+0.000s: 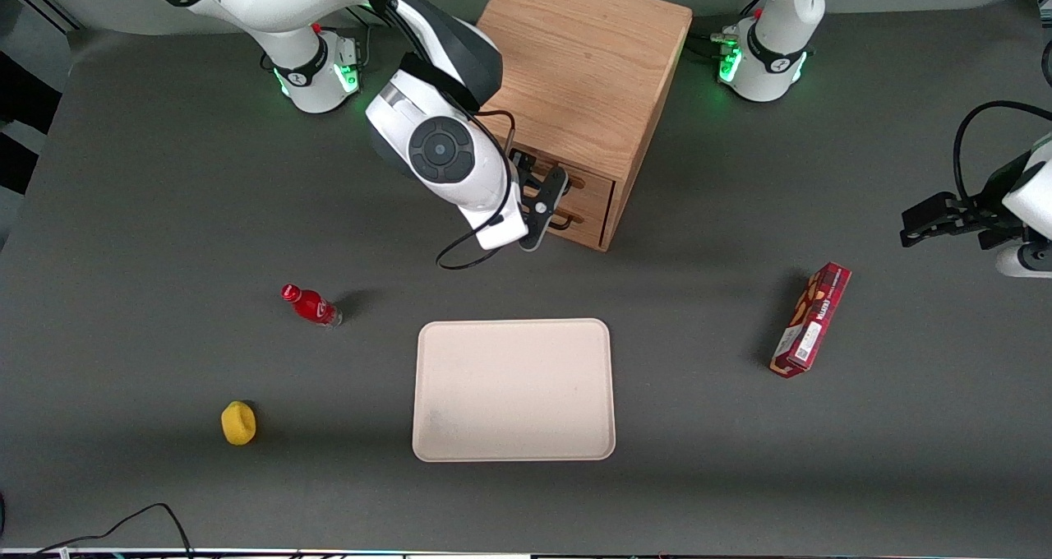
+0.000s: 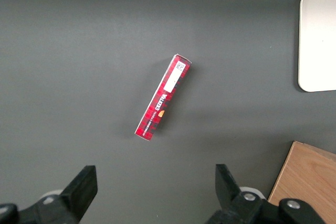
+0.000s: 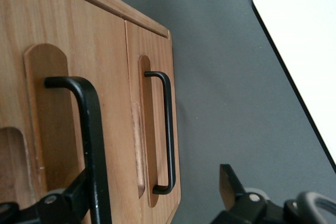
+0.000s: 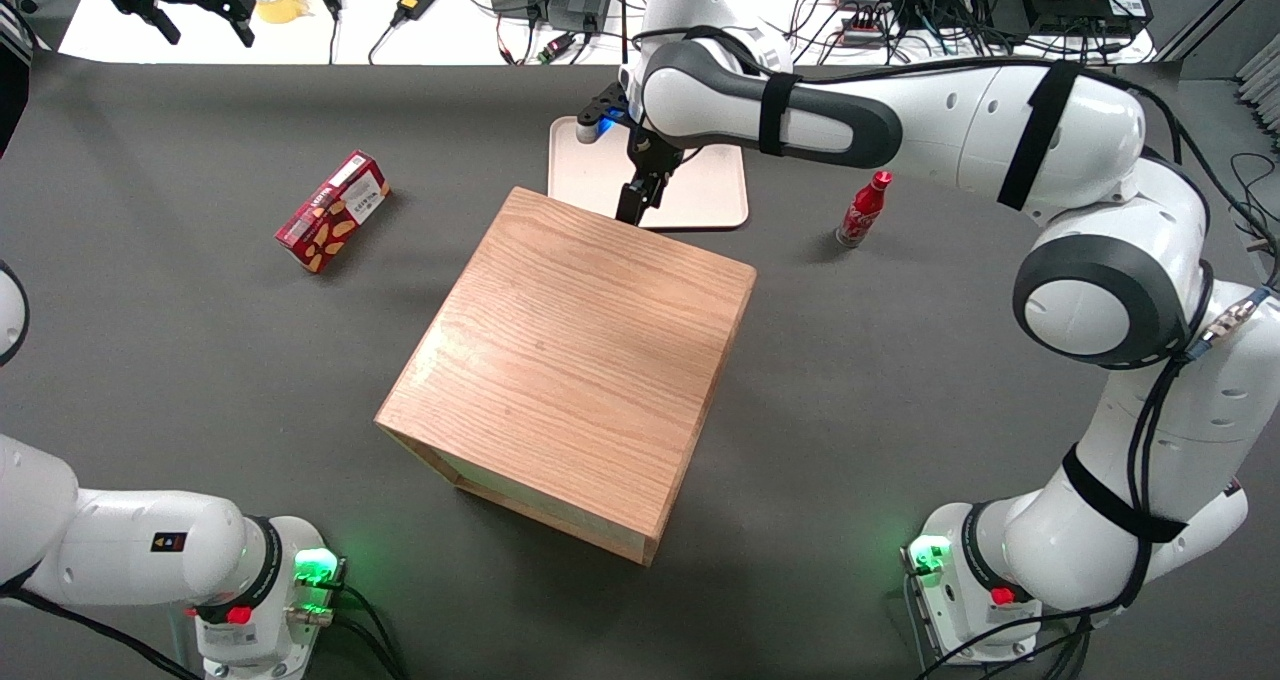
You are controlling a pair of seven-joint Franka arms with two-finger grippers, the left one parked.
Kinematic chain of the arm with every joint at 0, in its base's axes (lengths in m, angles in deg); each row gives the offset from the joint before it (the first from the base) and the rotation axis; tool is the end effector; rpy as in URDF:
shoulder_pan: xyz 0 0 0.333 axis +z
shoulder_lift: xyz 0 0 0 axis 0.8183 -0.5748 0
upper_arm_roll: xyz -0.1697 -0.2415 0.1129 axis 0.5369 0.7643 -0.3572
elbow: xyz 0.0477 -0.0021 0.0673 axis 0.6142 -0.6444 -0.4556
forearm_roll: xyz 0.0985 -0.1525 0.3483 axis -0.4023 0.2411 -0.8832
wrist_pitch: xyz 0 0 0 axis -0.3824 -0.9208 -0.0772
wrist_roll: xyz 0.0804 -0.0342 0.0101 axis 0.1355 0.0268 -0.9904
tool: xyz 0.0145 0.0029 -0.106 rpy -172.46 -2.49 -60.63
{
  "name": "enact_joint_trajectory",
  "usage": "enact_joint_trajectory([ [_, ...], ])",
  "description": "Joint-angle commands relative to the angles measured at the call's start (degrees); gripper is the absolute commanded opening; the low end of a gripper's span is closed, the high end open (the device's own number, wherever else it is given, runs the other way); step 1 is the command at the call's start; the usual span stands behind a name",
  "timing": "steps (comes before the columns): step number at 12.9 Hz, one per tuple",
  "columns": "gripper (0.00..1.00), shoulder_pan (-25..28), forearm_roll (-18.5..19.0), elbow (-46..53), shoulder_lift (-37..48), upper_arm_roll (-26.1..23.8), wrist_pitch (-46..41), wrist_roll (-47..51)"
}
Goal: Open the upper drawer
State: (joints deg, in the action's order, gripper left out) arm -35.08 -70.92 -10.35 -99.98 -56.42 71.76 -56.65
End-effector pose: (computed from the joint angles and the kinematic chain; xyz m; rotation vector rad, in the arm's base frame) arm 0.5013 0.4669 0.3910 -2.4484 -1.4714 0.2419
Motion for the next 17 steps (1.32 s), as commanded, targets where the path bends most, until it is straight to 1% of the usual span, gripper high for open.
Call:
enact_joint_trajectory([
  [1,1.0,-1.2,3.4,-0.4,-0.4,0.0,1.6,-1.7],
  [3,1.0,-1.5,3.6,-0.4,-0.4,0.4,1.6,-2.1],
  [5,1.0,-1.6,5.7,-0.4,-0.5,0.5,2.3,-2.1],
  [10,1.0,-2.3,5.8,-0.3,-0.6,2.3,3.3,-4.9],
  [11,1.0,-2.3,5.6,-0.2,-0.6,2.7,3.3,-5.4],
  [13,1.0,-2.3,4.9,0.0,-0.6,5.1,3.4,-6.9],
  [15,1.0,-2.3,4.6,0.3,-0.6,5.7,3.6,-7.4],
  [17,1.0,-2.3,1.8,0.2,-0.6,7.5,4.7,-7.5],
])
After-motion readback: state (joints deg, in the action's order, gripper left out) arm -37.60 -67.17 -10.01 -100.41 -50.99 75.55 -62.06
